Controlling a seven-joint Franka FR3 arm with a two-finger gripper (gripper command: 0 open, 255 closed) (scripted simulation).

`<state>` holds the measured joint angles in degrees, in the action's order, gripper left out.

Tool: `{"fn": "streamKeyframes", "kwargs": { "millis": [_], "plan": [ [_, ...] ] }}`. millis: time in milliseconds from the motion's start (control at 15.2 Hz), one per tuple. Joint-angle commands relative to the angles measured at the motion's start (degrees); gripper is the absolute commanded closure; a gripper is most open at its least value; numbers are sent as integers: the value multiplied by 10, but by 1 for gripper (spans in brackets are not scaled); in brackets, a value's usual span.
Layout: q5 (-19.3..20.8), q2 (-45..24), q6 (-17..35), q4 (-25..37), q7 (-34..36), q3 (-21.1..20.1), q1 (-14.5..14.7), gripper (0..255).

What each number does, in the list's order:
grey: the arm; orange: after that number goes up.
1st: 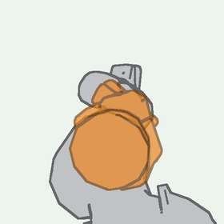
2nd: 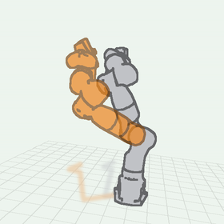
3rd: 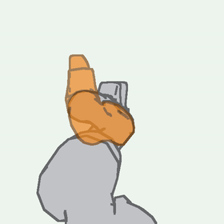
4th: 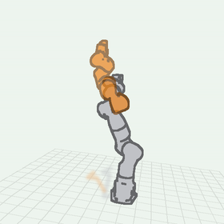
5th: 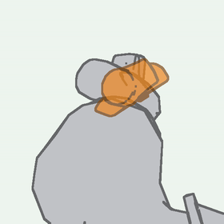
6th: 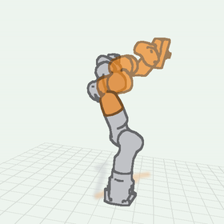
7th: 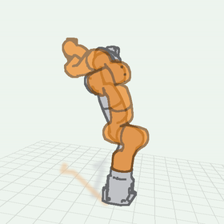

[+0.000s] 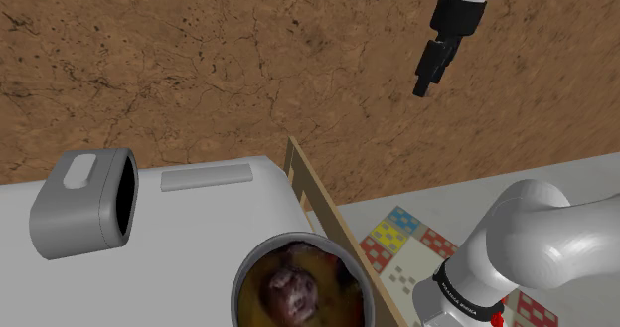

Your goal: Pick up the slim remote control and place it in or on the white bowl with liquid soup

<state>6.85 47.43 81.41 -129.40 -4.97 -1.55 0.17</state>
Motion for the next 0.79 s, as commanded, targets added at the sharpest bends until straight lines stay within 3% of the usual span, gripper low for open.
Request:
{"fn": "streamKeyframes", "kwargs": {
  "millis": [0,726],
  "plan": [
    [0,0,0,0,0,0,0,0],
    [-23,-171,169,2,-59,-7,51,0]
  ]
}}
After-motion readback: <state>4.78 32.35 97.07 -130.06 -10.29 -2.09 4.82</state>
